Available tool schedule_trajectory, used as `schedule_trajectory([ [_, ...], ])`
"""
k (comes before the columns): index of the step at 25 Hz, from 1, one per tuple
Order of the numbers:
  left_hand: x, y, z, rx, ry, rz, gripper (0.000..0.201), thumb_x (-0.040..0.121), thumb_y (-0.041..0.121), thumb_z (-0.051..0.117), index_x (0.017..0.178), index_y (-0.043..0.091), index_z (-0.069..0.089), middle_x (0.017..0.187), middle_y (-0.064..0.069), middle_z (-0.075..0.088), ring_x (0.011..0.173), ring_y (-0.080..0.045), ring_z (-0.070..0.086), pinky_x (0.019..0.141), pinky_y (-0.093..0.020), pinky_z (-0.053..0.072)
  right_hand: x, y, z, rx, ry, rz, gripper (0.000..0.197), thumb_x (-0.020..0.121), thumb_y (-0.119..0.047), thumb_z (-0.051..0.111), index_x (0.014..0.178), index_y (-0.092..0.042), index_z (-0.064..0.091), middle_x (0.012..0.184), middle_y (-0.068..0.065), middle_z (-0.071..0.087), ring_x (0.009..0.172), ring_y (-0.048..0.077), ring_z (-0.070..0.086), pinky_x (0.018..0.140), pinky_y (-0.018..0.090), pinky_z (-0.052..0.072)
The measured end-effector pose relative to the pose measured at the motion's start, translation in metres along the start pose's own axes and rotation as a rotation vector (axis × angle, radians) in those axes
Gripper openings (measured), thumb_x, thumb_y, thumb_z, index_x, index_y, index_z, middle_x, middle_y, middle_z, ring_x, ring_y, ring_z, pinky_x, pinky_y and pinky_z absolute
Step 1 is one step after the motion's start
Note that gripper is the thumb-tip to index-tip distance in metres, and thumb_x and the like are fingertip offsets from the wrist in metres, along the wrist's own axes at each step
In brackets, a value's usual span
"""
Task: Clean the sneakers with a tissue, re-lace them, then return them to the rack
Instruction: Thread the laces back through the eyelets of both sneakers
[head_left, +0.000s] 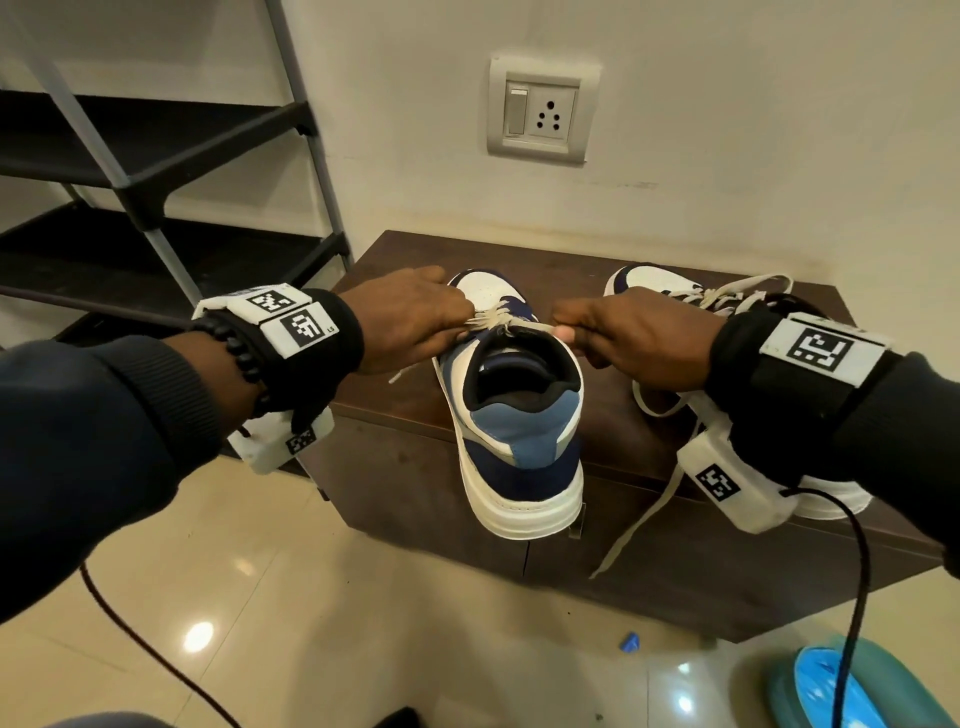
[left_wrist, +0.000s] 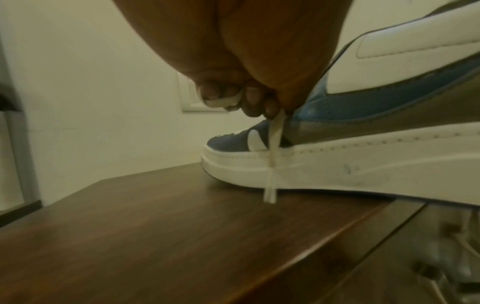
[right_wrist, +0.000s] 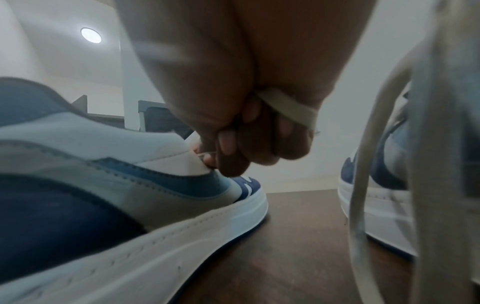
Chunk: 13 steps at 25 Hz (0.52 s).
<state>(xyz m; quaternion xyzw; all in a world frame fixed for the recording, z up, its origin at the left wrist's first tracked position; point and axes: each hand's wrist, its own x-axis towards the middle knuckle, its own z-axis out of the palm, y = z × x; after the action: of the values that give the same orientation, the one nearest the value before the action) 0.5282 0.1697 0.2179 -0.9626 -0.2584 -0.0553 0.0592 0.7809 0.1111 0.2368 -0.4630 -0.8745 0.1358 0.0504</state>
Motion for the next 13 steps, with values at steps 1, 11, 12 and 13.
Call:
schedule_trajectory([
  [1,-0.001,-0.002,0.003,0.007,-0.006,-0.015,0.041,0.094,0.04,0.026,0.082,0.015,0.054,0.076,-0.003,0.056,0.066,-0.016,0.033,0.063,-0.031,0.03,0.0,0.0,0.0,-0.007,-0.017,0.019,0.026,0.101,-0.031,0.034,0.08,-0.02,0.045,0.066,-0.005,0.051,0.061,0.005,0.047,0.062,0.022,0.037],
  [11,0.007,0.027,-0.041,-0.598,0.016,-0.595,0.057,0.079,0.054,0.053,0.124,0.02,0.045,0.119,0.001,0.048,0.113,-0.021,0.047,0.098,-0.038,0.042,0.008,-0.06,-0.031,-0.497,0.047,-0.219,0.036,0.079,-0.054,0.061,0.103,-0.027,0.061,0.103,-0.003,0.052,0.099,0.016,0.044,0.077,0.028,0.034],
  [12,0.006,0.033,-0.041,-0.583,-0.088,-0.584,0.063,0.076,0.055,0.055,0.128,0.02,0.042,0.121,0.001,0.045,0.115,-0.021,0.045,0.101,-0.04,0.041,0.009,-0.062,-0.024,-0.631,0.071,-0.217,0.04,0.08,-0.053,0.061,0.111,-0.028,0.058,0.107,0.0,0.051,0.101,0.018,0.043,0.078,0.028,0.03],
  [13,0.003,0.038,-0.04,-0.58,-0.175,-0.585,0.068,0.075,0.054,0.058,0.131,0.021,0.039,0.124,0.0,0.042,0.118,-0.021,0.042,0.103,-0.041,0.039,0.009,-0.062,-0.019,-0.716,0.099,-0.212,0.042,0.082,-0.051,0.061,0.116,-0.027,0.057,0.109,0.001,0.052,0.102,0.019,0.043,0.078,0.029,0.029],
])
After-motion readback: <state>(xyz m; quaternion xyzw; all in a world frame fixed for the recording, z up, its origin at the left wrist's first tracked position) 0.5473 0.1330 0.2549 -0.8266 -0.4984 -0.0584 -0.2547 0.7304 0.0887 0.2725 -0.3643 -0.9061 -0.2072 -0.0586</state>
